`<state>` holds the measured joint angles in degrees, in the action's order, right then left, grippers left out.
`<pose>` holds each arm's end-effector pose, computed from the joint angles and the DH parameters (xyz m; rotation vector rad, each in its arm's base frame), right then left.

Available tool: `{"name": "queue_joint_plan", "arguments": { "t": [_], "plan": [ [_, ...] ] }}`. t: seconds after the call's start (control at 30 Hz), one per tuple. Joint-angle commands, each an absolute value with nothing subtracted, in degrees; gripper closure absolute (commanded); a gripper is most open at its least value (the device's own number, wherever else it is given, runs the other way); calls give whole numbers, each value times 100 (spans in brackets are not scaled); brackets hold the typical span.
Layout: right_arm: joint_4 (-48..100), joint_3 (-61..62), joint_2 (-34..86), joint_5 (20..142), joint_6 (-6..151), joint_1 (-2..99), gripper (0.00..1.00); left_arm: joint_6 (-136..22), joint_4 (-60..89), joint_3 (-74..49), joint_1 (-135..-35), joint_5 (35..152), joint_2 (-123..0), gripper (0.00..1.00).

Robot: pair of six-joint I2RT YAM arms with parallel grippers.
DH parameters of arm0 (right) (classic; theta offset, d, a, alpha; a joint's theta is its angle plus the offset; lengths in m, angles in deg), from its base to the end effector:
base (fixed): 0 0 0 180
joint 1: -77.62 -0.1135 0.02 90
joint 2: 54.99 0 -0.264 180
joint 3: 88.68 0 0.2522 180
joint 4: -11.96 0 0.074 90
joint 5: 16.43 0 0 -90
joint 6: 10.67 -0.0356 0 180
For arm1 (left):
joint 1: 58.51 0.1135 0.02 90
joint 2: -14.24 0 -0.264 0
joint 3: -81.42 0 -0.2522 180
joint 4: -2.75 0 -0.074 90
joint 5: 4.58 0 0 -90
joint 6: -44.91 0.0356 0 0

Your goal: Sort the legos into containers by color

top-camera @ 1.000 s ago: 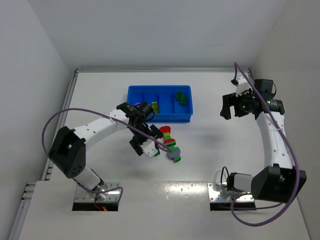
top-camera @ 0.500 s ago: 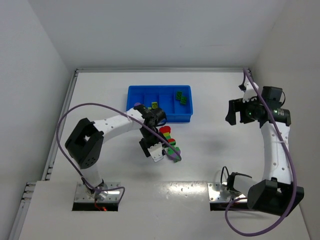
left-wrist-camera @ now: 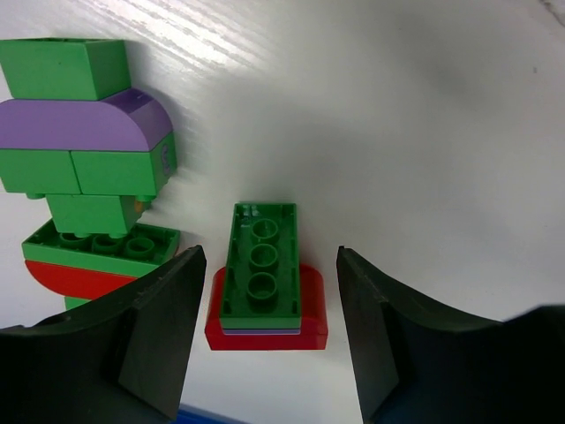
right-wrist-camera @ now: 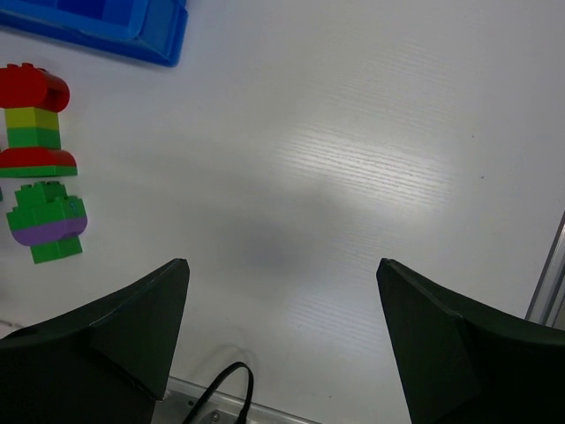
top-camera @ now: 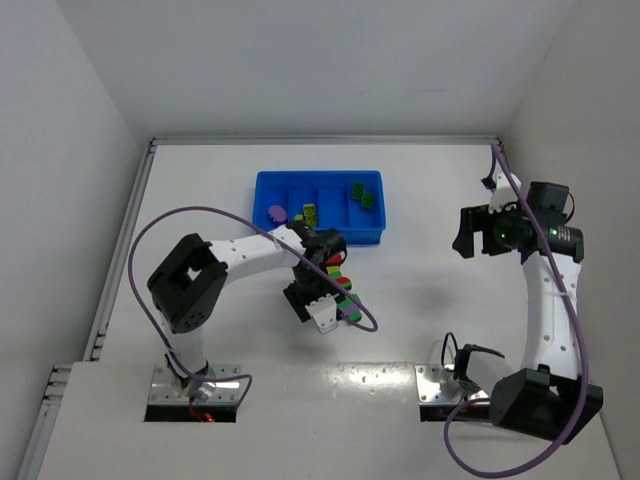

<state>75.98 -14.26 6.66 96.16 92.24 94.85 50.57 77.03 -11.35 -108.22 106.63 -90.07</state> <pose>0.2022 -0.0484 0.3182 -0.0774 2.3869 0.2416 0.1996 -0.2553 0.1881 2.8364 0.8912 -0.5263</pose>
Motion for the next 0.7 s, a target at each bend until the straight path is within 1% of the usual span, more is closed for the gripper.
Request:
{"name": "queue_joint_plan", "arguments": {
  "t": [0.0,0.23,0.47,0.63,0.67],
  "plan": [
    [7661,-1480,513,9757,9243,9564,12,4790,7410,-1090,-10966,10502,-9035,33],
    [7828,-1533,460,9810,9296,9616,12,4684,7137,-1266,-11072,10133,-9140,33],
    [7828,-1639,354,9810,9296,9669,12,4684,7022,-1424,-11072,9492,-9254,33],
    [7828,-1752,302,9810,9296,9721,12,4684,7022,-1424,-11124,9369,-9360,40],
    [7828,-1753,302,9810,9296,9722,12,4684,7022,-1424,-11177,9368,-9360,44]
  ]
}}
